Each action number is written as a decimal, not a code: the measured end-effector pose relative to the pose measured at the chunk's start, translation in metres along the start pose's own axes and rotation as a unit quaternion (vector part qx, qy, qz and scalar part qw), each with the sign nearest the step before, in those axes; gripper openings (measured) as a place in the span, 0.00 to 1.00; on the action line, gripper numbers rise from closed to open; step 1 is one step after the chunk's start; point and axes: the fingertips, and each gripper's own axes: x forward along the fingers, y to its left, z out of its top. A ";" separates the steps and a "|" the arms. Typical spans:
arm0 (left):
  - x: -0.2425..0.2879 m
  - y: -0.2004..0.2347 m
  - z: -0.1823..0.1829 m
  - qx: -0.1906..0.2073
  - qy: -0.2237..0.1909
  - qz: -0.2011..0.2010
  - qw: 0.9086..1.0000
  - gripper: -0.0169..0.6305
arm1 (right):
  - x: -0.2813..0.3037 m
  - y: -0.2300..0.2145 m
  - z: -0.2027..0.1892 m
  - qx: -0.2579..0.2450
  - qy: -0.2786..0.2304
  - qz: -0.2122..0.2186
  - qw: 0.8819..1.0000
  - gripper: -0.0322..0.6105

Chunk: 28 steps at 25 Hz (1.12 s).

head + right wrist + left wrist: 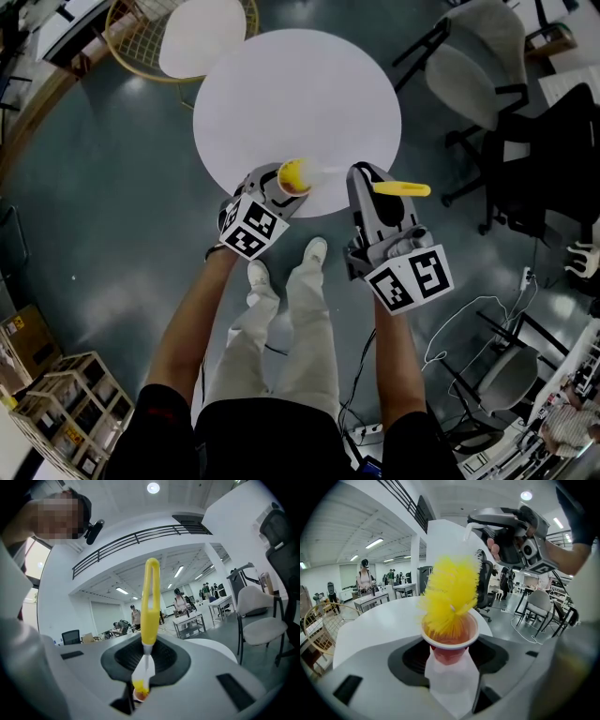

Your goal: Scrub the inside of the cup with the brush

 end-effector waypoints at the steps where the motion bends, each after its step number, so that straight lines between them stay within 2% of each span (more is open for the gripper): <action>1: 0.000 0.001 0.000 -0.003 -0.001 0.000 1.000 0.44 | 0.001 0.001 0.003 -0.002 -0.002 0.001 1.000 0.12; 20: 0.004 0.004 0.000 -0.025 -0.006 -0.003 1.000 0.45 | -0.001 -0.006 0.027 0.008 -0.032 -0.015 0.999 0.12; 28: 0.005 0.007 0.001 -0.032 -0.008 0.002 0.999 0.46 | 0.001 -0.009 0.029 0.008 -0.028 -0.015 0.999 0.12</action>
